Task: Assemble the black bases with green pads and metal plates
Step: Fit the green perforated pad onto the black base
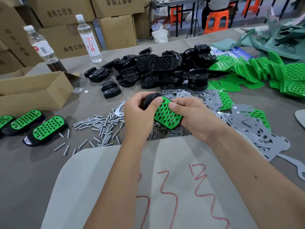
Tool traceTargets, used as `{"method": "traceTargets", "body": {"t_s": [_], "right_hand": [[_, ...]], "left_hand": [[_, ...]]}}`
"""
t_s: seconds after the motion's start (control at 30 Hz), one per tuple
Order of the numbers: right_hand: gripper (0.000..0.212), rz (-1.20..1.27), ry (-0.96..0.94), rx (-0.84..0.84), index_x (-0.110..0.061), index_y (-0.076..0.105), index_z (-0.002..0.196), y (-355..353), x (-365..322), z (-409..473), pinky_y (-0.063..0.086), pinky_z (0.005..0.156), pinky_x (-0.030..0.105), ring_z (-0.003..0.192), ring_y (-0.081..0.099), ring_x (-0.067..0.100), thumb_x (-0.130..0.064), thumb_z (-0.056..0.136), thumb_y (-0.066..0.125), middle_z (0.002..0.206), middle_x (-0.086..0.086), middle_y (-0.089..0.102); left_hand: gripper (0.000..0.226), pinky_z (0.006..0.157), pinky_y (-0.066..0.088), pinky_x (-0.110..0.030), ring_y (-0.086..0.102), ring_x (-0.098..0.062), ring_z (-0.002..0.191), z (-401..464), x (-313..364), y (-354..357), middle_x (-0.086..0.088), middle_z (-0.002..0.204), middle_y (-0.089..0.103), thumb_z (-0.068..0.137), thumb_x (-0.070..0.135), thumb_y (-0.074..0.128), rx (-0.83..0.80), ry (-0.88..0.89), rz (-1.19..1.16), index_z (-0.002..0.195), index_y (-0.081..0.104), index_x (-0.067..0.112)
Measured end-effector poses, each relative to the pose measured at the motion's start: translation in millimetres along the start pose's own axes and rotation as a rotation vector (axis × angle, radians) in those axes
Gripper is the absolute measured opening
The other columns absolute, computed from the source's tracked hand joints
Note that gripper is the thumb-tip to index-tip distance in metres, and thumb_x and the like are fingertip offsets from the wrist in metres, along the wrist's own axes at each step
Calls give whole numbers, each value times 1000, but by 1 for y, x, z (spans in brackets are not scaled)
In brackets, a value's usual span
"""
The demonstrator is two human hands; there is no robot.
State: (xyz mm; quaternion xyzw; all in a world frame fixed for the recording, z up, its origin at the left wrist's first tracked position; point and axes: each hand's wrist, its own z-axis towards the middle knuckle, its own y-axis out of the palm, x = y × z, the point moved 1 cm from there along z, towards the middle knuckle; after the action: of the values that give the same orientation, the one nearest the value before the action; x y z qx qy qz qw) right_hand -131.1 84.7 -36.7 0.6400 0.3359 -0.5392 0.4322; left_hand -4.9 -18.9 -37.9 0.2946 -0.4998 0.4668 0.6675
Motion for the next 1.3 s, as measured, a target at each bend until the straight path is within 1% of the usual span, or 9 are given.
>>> {"method": "traceTargets", "body": {"t_s": [0.1, 0.23, 0.47, 0.57, 0.67, 0.93, 1.13, 1.23, 1.3], "right_hand": [[24, -53, -41, 0, 6, 68, 113, 2, 2, 0, 53, 95, 62, 98, 68, 43, -10, 107, 52, 114, 34, 70], [18, -75, -106, 30, 6, 67, 104, 3, 4, -1, 56, 83, 50, 90, 65, 35, -7, 105, 55, 97, 23, 69], [19, 24, -56, 89, -1, 74, 101, 4, 5, 1, 59, 62, 34, 83, 73, 30, -12, 104, 59, 100, 22, 76], [18, -22, -51, 145, -6, 77, 102, 5, 8, 3, 63, 76, 48, 93, 74, 40, -15, 103, 61, 104, 22, 77], [20, -33, -54, 153, -4, 76, 109, 6, 8, 4, 56, 97, 62, 107, 70, 47, -15, 105, 60, 109, 25, 75], [28, -54, -30, -37, 1, 74, 103, 6, 7, 1, 59, 90, 57, 95, 73, 41, -22, 106, 58, 104, 26, 75], [22, -25, -95, 7, -1, 75, 103, 7, 9, 0, 59, 86, 47, 91, 73, 31, -17, 104, 60, 104, 24, 76], [21, 15, -106, 25, -1, 75, 102, 9, 10, 0, 55, 85, 53, 90, 69, 34, -18, 102, 61, 107, 29, 74], [22, 48, -112, 4, 0, 73, 103, 8, 10, -1, 58, 80, 45, 89, 69, 32, -17, 102, 60, 105, 27, 74]], "left_hand": [[9, 74, 57, -34, 67, -11, 79, -2, -3, 0, 6, 85, 76, 82, 31, 76, 23, 16, -16, 90, 73, 30], [5, 73, 57, -36, 66, -8, 76, -3, -5, 3, 11, 82, 75, 83, 30, 75, 41, -21, -38, 88, 74, 30], [26, 60, 45, -27, 51, -6, 62, -3, -10, 12, 14, 66, 60, 92, 42, 69, 48, -166, -56, 78, 66, 20], [25, 73, 53, -34, 62, -12, 78, -4, -10, 13, 4, 84, 70, 93, 40, 69, -10, -262, -150, 96, 71, 15], [10, 71, 56, -24, 67, -4, 81, -3, -11, 11, 10, 88, 75, 93, 30, 72, -49, -226, -147, 100, 70, 23], [15, 59, 49, -14, 60, 2, 67, -7, -10, 15, 19, 73, 65, 100, 31, 68, 28, -216, -136, 94, 61, 19], [12, 71, 57, -39, 66, -16, 78, -7, 0, 14, 2, 84, 70, 102, 23, 66, -15, -327, -338, 95, 61, 15], [10, 71, 59, -40, 68, -16, 76, -7, 2, 14, 1, 81, 72, 103, 22, 64, -51, -351, -420, 97, 63, 14], [11, 74, 60, -44, 69, -17, 77, -8, 3, 14, 0, 82, 72, 103, 23, 63, -70, -359, -439, 98, 63, 13]]}}
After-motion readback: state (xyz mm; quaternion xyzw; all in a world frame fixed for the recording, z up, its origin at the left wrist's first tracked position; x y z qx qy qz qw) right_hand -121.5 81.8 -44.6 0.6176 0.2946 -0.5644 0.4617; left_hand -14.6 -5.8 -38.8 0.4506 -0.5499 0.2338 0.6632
